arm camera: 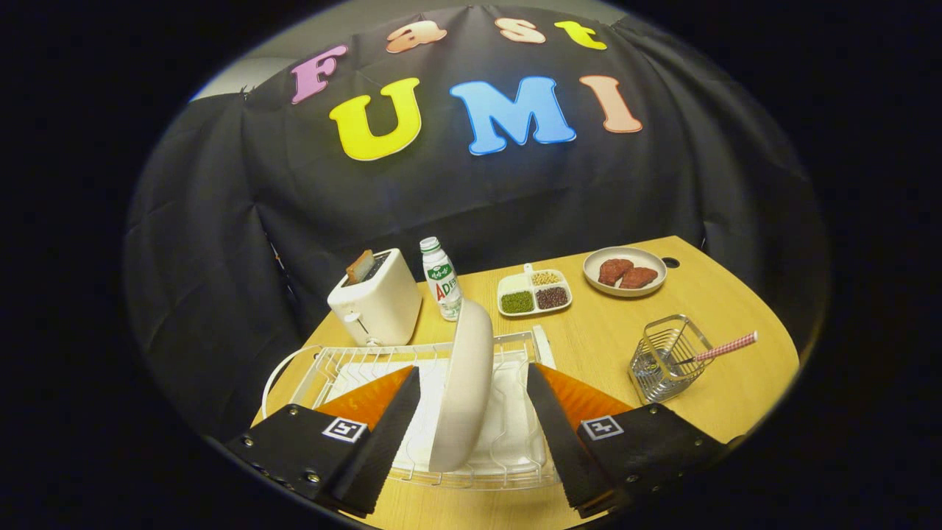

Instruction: Take the plate from the dish rack, then take the spoon from the basket and place it into the plate.

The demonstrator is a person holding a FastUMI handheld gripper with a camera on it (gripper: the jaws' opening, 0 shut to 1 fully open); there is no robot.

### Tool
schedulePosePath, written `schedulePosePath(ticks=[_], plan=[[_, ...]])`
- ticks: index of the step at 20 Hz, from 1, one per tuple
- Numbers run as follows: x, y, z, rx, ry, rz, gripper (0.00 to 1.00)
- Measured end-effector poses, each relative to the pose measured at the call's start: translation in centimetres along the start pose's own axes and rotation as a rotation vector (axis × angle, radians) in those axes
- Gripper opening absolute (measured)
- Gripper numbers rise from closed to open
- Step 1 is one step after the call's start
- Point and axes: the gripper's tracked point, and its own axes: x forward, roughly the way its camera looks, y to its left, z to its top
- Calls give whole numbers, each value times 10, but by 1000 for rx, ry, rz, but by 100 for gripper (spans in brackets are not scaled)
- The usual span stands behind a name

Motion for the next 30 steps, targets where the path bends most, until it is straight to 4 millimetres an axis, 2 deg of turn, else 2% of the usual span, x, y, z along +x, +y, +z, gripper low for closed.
schedulePosePath(ticks=[2, 4, 7, 8, 10, 11, 15, 16, 18, 22, 24, 29, 30], plan=[[16, -1, -8, 30, 45, -24, 90], [26, -2, -15, 53, 92, -44, 77], [36, -5, -20, 86, 144, -82, 76], [38, -4, -21, 95, 156, -90, 57], [35, -4, -22, 86, 177, -135, 45], [39, -5, -23, 73, 186, -164, 35], [38, -11, -19, 20, 191, -292, 32], [29, -11, -11, -1, 185, -320, 30], [34, -9, -3, -27, 165, -359, 29], [26, 0, 17, -119, 131, -417, 30], [23, -2, 23, -159, 117, -441, 30], [0, -1, 46, -173, 59, -474, 29], [1, -3, 53, -187, 51, -471, 29]])
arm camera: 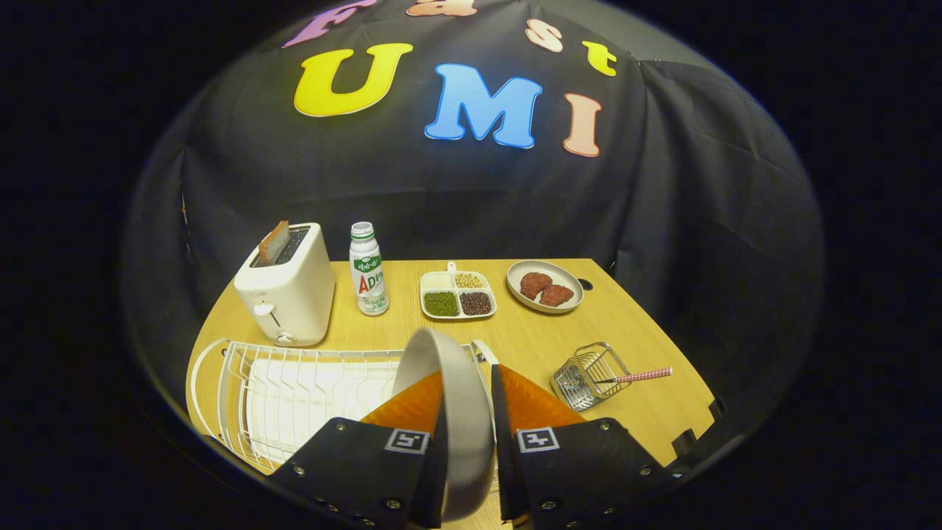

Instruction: Take the plate from the dish rack, then take the spoon from the basket and place it into the plate.

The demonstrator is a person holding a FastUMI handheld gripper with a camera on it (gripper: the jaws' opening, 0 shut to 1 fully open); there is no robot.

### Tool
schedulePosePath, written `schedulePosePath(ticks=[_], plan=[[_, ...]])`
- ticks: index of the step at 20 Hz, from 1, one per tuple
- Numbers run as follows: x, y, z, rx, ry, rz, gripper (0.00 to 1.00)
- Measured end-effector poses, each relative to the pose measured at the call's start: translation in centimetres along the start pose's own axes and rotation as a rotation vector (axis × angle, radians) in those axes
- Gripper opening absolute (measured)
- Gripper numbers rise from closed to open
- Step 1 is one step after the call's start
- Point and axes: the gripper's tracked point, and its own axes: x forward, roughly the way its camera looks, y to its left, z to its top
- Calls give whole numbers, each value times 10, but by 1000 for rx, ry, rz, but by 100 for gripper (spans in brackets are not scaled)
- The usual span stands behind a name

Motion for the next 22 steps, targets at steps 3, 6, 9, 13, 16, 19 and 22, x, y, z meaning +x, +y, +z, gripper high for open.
schedulePosePath(ticks=[3, 6, 9, 13, 16, 19, 22], plan=[[-12, 9, -10, -29, 9, 22, 16], [-23, 11, -9, -89, -25, 32, 16], [-47, 7, -10, -85, -46, 39, 17], [-84, 4, -19, -71, -66, 60, 17], [-106, 4, -40, -75, -56, 83, 16], [-122, 6, -69, -79, -28, 110, 17], [-133, 4, -103, -73, 8, 126, 17]])
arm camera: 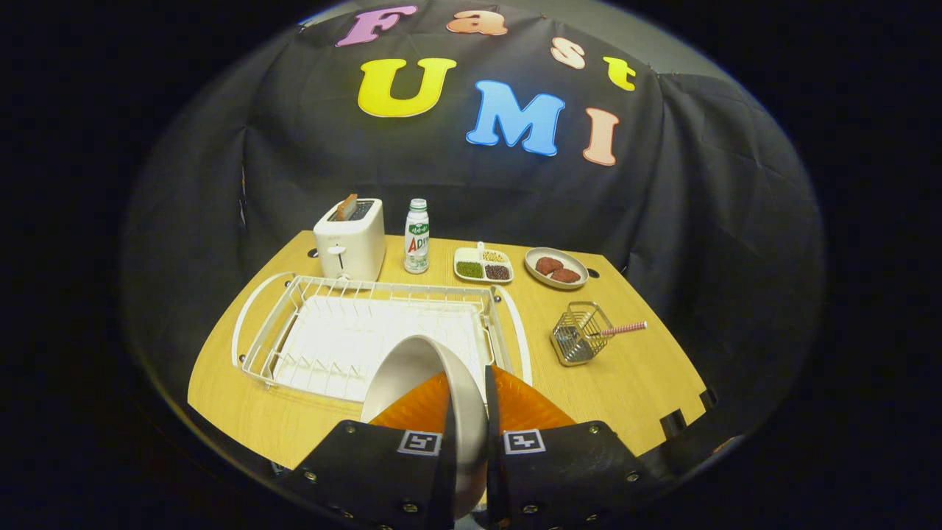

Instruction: Take the plate from the dish rack, then take the spoon from the basket and place it into the plate.

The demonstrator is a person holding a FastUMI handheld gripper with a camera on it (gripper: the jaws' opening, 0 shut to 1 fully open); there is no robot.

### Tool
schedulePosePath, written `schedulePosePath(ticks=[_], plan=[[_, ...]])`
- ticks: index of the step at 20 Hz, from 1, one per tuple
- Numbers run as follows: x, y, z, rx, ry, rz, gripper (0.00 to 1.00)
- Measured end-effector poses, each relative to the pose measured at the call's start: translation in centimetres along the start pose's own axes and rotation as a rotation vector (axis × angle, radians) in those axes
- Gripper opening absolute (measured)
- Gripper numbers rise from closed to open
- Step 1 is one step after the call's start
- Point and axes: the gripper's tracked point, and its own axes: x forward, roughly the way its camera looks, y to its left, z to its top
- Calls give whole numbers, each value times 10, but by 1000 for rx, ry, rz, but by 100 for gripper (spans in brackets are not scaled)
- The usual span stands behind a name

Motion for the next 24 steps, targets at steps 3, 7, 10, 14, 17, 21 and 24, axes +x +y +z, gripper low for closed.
schedulePosePath(ticks=[3, 7, 10, 14, 17, 21, 24], plan=[[-6, -3, -28, 16, 28, 9, 17], [-5, -9, -63, 38, 82, 15, 17], [2, -10, -79, 66, 107, 25, 17], [17, -8, -90, 147, 130, 64, 17], [26, -12, -93, 226, 138, 78, 17], [43, -18, -109, 357, 172, 93, 19], [52, -29, -122, 415, 201, 67, 20]])
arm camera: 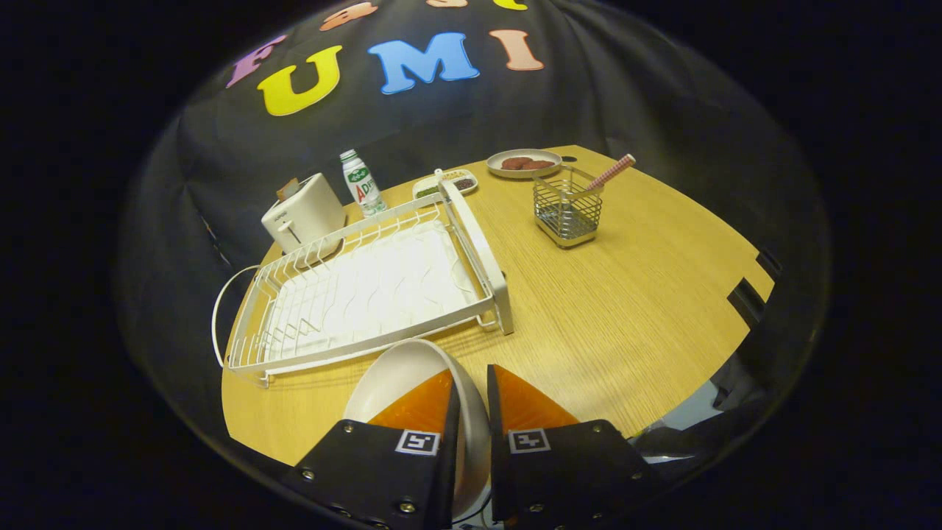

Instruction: Take the plate from the dish rack, then take the spoon from the basket and place it into the plate.

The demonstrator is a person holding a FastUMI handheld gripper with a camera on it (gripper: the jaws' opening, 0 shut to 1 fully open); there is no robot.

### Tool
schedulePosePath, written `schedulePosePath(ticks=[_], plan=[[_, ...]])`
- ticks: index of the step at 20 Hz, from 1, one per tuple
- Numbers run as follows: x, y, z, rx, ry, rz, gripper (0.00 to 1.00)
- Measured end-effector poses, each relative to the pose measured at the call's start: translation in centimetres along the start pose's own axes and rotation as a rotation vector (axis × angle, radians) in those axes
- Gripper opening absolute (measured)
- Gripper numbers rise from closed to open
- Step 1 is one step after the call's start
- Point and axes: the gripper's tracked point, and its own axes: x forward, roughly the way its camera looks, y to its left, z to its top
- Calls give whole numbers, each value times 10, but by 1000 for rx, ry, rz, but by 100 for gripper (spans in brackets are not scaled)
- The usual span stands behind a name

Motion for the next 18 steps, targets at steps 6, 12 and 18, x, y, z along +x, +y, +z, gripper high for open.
schedulePosePath(ticks=[6, 12, 18], plan=[[4, -19, -6, 56, 4, -11, 23], [2, -31, 12, 66, -40, -20, 23], [-7, -35, 47, 75, -118, -7, 23]])
